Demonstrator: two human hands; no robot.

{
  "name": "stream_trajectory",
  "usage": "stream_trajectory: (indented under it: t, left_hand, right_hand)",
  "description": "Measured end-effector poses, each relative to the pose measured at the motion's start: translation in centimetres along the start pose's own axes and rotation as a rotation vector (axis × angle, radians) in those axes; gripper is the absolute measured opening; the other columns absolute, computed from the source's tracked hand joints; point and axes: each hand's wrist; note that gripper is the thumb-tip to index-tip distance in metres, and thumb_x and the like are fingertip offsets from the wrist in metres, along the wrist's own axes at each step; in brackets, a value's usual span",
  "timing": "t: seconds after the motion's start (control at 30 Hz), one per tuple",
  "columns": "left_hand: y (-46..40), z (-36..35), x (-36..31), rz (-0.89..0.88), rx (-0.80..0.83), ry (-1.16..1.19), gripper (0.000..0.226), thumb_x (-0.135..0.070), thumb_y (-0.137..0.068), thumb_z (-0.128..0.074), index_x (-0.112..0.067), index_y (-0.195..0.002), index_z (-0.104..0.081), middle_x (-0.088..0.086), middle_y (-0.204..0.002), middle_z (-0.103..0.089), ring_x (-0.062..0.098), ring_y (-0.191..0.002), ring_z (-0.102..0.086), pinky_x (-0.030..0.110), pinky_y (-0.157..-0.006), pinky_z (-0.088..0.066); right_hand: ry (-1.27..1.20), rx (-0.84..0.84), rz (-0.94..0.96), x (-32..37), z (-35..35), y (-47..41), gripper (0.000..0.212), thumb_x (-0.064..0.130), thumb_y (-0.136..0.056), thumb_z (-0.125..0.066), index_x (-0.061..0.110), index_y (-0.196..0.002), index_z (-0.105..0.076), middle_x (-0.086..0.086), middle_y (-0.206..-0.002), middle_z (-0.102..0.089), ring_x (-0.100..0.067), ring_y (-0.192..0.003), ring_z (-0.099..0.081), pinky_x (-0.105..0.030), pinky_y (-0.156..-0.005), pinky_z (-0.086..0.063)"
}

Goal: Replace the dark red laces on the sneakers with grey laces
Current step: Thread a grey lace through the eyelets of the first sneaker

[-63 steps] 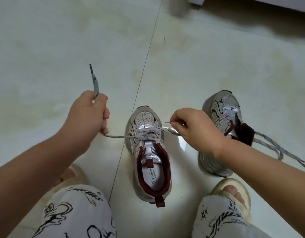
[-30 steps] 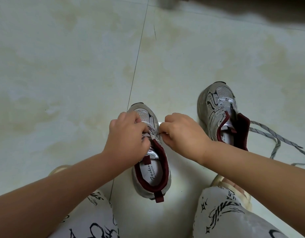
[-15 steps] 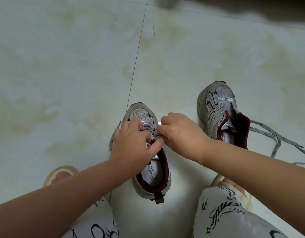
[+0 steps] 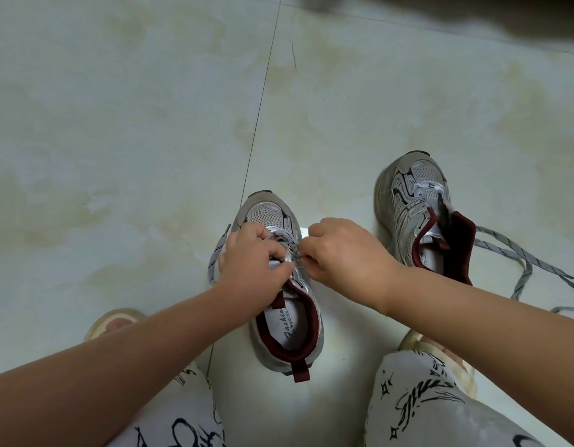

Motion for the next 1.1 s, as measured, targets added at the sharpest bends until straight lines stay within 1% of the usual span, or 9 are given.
stream_trajectory:
  t: [0.1,0.2,0.33,0.4,0.57,0.73,0.83,1.0,1.1]
  left_hand:
    - [0.0,-0.1,0.0,0.001,-0.007,-0.008,0.011,-0.022,-0.083,-0.062,-0.018,-0.092,-0.068,-0.010,-0.103,-0.033,0.006,-0.100,-0.023,0.026,-0.092,-0.024]
    - [0.1,-0.1,0.0,-0.013,-0.006,-0.015,0.012,-0.022,-0.084,-0.061,-0.017,-0.093,-0.068,-0.010,-0.103,-0.033,0.006,-0.100,-0.023,0.026,-0.091,-0.023]
    - [0.0,0.3,-0.1,-0.049,0.016,-0.052,0.013,-0.021,-0.088,-0.057,-0.014,-0.092,-0.067,-0.009,-0.103,-0.033,0.010,-0.104,-0.026,0.025,-0.087,-0.022]
    - [0.0,0.3,0.0,-0.082,0.008,-0.096,0.015,-0.015,-0.087,-0.054,-0.014,-0.095,-0.067,-0.009,-0.102,-0.033,0.016,-0.110,-0.031,0.026,-0.088,-0.026]
    - [0.1,0.1,0.0,-0.107,-0.036,-0.103,0.016,-0.014,-0.080,-0.063,-0.012,-0.094,-0.071,-0.008,-0.099,-0.035,0.019,-0.110,-0.034,0.029,-0.093,-0.034]
    - [-0.7,0.1,0.5,-0.161,-0.044,-0.149,0.012,-0.014,-0.081,-0.065,-0.011,-0.089,-0.073,-0.009,-0.097,-0.036,0.018,-0.110,-0.036,0.021,-0.086,-0.031]
    - [-0.9,0.8,0.2,-0.193,0.032,-0.185,0.010,-0.017,-0.082,-0.064,-0.012,-0.087,-0.072,-0.007,-0.099,-0.043,0.017,-0.111,-0.037,0.025,-0.088,-0.035]
    - [-1.5,4.9,-0.8,-0.295,0.265,-0.380,0.010,-0.024,-0.077,-0.072,-0.018,-0.070,-0.069,0.000,-0.092,-0.064,0.018,-0.100,-0.052,0.029,-0.081,-0.045]
    - [-0.5,7.8,-1.2,-0.255,0.295,-0.120,0.014,-0.016,-0.080,-0.069,-0.019,-0.067,-0.063,-0.003,-0.110,-0.060,0.011,-0.107,-0.050,0.018,-0.087,-0.035]
  right_hand:
    - [0.034,0.075,0.040,0.4,0.4,-0.1,0.028,0.008,-0.047,-0.077,0.010,-0.045,-0.049,-0.005,-0.042,-0.042,-0.023,-0.037,-0.036,-0.023,-0.041,-0.026]
    - [0.052,0.080,0.037,0.2,0.0,-0.2,0.031,0.009,-0.043,-0.081,0.011,-0.044,-0.050,-0.004,-0.041,-0.043,-0.023,-0.037,-0.037,-0.023,-0.042,-0.025]
    - [0.053,0.161,-0.034,0.6,0.1,-1.1,0.007,0.014,-0.078,-0.063,0.010,-0.073,-0.063,-0.007,-0.065,-0.053,-0.026,-0.061,-0.046,-0.030,-0.053,-0.029]
    - [-0.139,0.209,-0.244,0.6,0.6,-1.3,0.013,0.021,-0.087,-0.055,0.014,-0.093,-0.065,-0.005,-0.085,-0.061,-0.026,-0.084,-0.056,-0.029,-0.064,-0.037]
    - [-0.497,0.128,-0.534,0.5,0.2,-0.9,0.012,0.019,-0.079,-0.070,0.018,-0.071,-0.061,0.008,-0.063,-0.054,-0.014,-0.066,-0.050,-0.024,-0.057,-0.035]
    - [-0.446,0.150,-0.447,1.4,0.0,-0.1,0.017,0.033,-0.086,-0.059,0.019,-0.081,-0.066,0.000,-0.087,-0.066,-0.019,-0.089,-0.056,-0.028,-0.078,-0.038]
    - [-0.454,0.192,-0.490,1.4,0.2,0.3,0.027,0.052,-0.075,-0.062,0.027,-0.081,-0.057,0.006,-0.097,-0.056,-0.013,-0.101,-0.044,-0.032,-0.089,-0.033]
    - [-0.515,0.114,-0.569,1.4,-0.1,0.7,0.027,0.039,-0.073,-0.070,0.027,-0.092,-0.054,0.006,-0.100,-0.046,-0.016,-0.109,-0.039,-0.034,-0.096,-0.036]
    - [-0.577,0.081,-0.597,1.8,-0.4,1.1,0.029,0.033,-0.076,-0.069,0.027,-0.095,-0.048,0.004,-0.103,-0.045,-0.015,-0.105,-0.043,-0.026,-0.085,-0.035]
Point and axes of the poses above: each hand's wrist, its own y-axis away from the middle knuckle, its own z-axis out of the back of the hand, x = y × z
